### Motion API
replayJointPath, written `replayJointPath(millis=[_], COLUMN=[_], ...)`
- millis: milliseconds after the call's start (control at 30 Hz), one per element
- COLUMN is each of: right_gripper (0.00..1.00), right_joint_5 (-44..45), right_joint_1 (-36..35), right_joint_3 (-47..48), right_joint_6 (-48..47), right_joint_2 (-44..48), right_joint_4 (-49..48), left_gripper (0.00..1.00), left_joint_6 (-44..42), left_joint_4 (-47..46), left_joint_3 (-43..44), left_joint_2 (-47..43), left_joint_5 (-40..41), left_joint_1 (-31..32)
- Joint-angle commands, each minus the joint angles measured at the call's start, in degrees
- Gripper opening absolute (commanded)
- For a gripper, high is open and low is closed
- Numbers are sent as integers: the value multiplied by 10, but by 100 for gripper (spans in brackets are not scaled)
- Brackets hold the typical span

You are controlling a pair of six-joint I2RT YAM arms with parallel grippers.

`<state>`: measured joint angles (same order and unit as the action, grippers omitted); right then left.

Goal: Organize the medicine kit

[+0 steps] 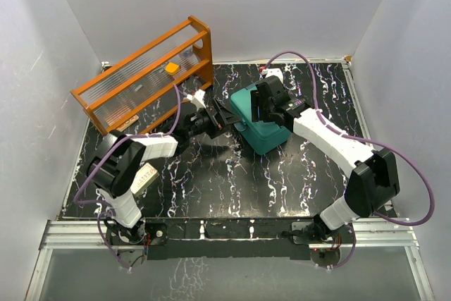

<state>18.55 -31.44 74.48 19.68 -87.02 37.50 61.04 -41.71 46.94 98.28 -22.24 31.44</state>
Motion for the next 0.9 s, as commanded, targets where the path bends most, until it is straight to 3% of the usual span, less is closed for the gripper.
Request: replayJointPath(millis=[0,367,567,867], right_gripper=[60,61,61,61], right_joint_5=[-7,-28,-30,-28], right_joint_1=[2,4,5,5], right_joint_3=[-32,-52,-62,-76], right_joint_6=[-19,-10,-5,-4], right_joint_2=[-10,-8,-3,4], right_joint_4=[42,18,9,3], left_gripper=[99,98,92,89], left_joint_6=[59,133,195,159], left_joint_4=[-62,-168,-265,-237], left_joint_3=[10,10,-2,20], left_joint_2=[39,84,119,117], left_joint_5=[-23,-31,-28,-8], left_joint_1=[-1,19,29,34])
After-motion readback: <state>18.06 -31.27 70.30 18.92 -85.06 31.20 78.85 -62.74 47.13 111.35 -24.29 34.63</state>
